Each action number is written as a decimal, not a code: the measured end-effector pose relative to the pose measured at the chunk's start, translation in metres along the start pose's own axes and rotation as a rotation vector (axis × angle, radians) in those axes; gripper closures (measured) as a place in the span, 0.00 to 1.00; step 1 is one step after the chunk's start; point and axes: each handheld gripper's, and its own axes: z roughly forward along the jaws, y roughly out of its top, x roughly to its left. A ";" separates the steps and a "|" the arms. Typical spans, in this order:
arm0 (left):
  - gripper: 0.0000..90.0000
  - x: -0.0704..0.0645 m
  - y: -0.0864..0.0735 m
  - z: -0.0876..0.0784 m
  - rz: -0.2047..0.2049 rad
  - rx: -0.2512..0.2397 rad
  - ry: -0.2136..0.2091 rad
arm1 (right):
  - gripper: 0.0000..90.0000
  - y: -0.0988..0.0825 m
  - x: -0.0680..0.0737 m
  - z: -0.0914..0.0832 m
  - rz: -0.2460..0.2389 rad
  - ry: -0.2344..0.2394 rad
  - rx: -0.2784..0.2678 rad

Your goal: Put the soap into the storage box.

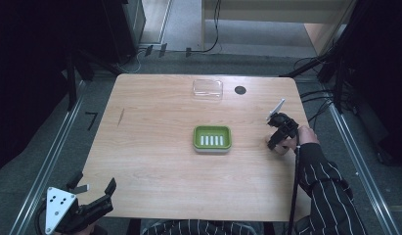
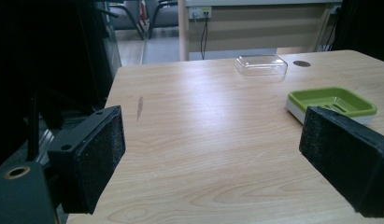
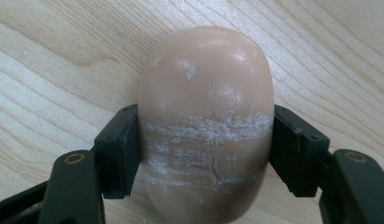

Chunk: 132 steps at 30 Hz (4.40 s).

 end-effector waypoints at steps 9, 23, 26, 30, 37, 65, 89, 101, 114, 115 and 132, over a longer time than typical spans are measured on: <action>0.08 0.000 0.000 0.000 0.000 0.000 0.000 | 0.37 0.001 0.005 -0.007 -0.026 -0.009 0.005; 0.08 0.000 0.000 0.000 0.000 -0.001 0.000 | 0.37 0.006 0.023 -0.016 -0.118 -0.017 -0.004; 0.08 0.000 0.000 0.000 0.001 -0.001 -0.001 | 0.37 0.008 0.028 -0.018 -0.131 -0.018 -0.001; 0.08 0.000 0.000 -0.001 -0.001 -0.002 0.001 | 0.37 0.009 0.033 -0.019 -0.148 -0.022 -0.002; 0.08 0.000 0.000 -0.001 -0.001 -0.002 0.003 | 0.37 0.011 0.039 -0.021 -0.183 -0.023 0.002; 0.08 0.001 -0.001 -0.004 -0.006 -0.002 0.010 | 0.37 0.020 0.060 -0.031 -0.262 -0.022 -0.013; 0.08 0.002 -0.002 -0.005 -0.011 -0.005 0.012 | 0.37 0.038 0.088 -0.051 -0.383 -0.039 -0.042; 0.08 0.002 -0.002 -0.005 -0.011 -0.004 0.014 | 0.37 0.049 0.096 -0.055 -0.424 -0.046 -0.043; 0.08 0.002 -0.002 -0.005 -0.012 -0.001 0.018 | 0.37 0.061 0.102 -0.058 -0.462 -0.047 -0.057; 0.08 0.002 -0.002 -0.005 -0.012 -0.001 0.018 | 0.38 0.062 0.103 -0.058 -0.471 -0.048 -0.056; 0.08 0.004 -0.004 -0.010 -0.021 -0.002 0.029 | 0.37 0.081 0.121 -0.062 -0.549 -0.043 -0.076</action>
